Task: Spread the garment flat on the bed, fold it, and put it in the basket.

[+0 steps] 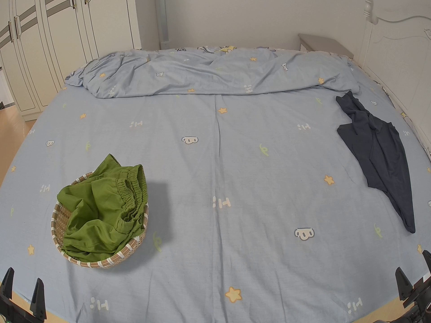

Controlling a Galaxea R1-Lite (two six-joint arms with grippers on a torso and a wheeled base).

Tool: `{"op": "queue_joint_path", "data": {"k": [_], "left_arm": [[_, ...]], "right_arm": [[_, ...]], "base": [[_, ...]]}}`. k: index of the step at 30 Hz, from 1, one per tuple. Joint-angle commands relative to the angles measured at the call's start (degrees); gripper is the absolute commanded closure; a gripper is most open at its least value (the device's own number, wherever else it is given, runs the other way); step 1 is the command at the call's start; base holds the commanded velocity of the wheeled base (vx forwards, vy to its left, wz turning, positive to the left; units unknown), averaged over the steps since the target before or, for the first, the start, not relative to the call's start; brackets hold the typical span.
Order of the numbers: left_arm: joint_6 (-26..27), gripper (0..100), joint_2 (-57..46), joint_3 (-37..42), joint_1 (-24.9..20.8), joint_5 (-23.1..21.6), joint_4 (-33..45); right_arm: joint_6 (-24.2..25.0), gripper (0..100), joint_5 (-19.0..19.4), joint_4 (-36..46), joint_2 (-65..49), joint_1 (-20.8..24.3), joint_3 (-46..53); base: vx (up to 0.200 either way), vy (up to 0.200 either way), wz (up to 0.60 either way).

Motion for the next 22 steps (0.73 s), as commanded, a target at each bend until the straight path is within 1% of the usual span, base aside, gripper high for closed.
{"op": "queue_joint_path", "data": {"k": [1, 2, 4, 5, 6, 8, 22], "left_arm": [[0.9, 0, -0.7, 3.8, 0.0, -2.6, -4.2], [1.0, 0, -0.7, 4.0, 0.0, -3.3, -4.2], [1.0, 0, -0.7, 4.0, 0.0, -3.3, -4.2], [2.6, 0, -0.7, 4.2, 0.0, -4.8, -4.3], [2.7, 0, -0.6, 4.3, 0.0, -4.8, -4.5], [2.7, 0, -0.6, 4.5, 0.0, -4.8, -4.8], [2.8, 0, -0.7, 4.5, 0.0, -4.9, -4.8]], "right_arm": [[0.6, 0, -0.2, 0.0, -0.5, 0.0, 0.5], [0.7, 0, -0.2, 0.0, -0.5, 0.0, 0.5], [0.7, 0, -0.2, 0.0, -0.5, 0.0, 0.5], [2.4, 0, 2.5, 1.2, -0.5, 0.2, 0.9], [3.0, 0, 3.2, 1.6, 0.0, 0.5, 0.7], [3.4, 0, 2.5, 1.6, 1.0, 0.6, 0.7], [2.8, 0, 2.3, 1.6, 0.8, 0.1, 0.7]], "base": [[0.000, 0.000, 0.00], [0.000, 0.000, 0.00], [0.000, 0.000, 0.00], [0.000, 0.000, 0.00], [0.000, 0.000, 0.00], [0.000, 0.000, 0.00], [0.000, 0.000, 0.00]]}}
